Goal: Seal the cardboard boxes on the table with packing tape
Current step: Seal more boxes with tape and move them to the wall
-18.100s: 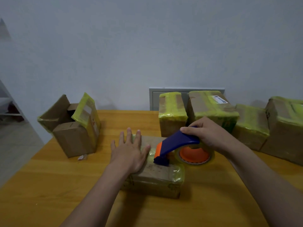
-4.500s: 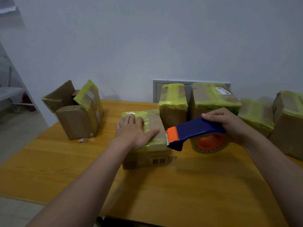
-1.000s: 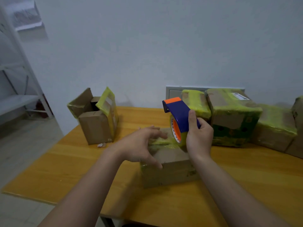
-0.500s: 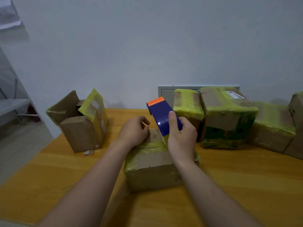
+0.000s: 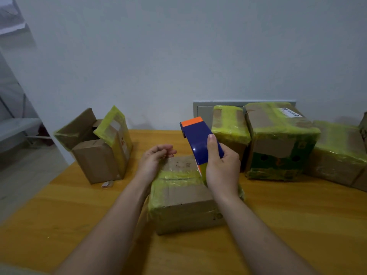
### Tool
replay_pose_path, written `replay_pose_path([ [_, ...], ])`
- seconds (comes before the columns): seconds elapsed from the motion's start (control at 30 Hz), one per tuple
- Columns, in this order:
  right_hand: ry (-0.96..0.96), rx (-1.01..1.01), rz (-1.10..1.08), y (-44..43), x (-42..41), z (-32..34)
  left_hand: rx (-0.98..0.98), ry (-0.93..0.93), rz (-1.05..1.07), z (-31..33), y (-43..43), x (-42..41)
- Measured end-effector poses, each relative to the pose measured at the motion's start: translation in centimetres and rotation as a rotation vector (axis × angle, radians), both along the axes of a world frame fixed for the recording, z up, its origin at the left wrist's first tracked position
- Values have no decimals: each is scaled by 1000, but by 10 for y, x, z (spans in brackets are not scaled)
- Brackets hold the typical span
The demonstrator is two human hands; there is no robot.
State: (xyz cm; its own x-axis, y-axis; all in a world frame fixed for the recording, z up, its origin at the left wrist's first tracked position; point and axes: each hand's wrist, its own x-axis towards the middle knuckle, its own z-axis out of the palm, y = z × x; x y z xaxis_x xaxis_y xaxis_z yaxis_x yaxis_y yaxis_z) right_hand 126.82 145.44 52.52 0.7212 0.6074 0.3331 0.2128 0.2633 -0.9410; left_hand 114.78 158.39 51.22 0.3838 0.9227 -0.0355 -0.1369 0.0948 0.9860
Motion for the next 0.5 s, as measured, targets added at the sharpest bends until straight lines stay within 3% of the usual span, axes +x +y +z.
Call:
replay_pose_path([
  [0.13, -7, -2, -3, -2, -1, 1, 297, 618, -39, 7, -5, -6],
  [0.23, -17, -4, -14, -2, -1, 1, 450, 768, -44, 10, -18, -7],
  [0.33, -12, -8, -19, -3, -2, 2, 526, 701, -67, 0, -30, -8],
  [0.4, -8, -11, -22, -3, -2, 2, 390, 458, -59, 3, -35, -12],
  [0.5, -14, -30, -32, -2, -2, 1, 341, 195, -10, -1, -40, -18],
])
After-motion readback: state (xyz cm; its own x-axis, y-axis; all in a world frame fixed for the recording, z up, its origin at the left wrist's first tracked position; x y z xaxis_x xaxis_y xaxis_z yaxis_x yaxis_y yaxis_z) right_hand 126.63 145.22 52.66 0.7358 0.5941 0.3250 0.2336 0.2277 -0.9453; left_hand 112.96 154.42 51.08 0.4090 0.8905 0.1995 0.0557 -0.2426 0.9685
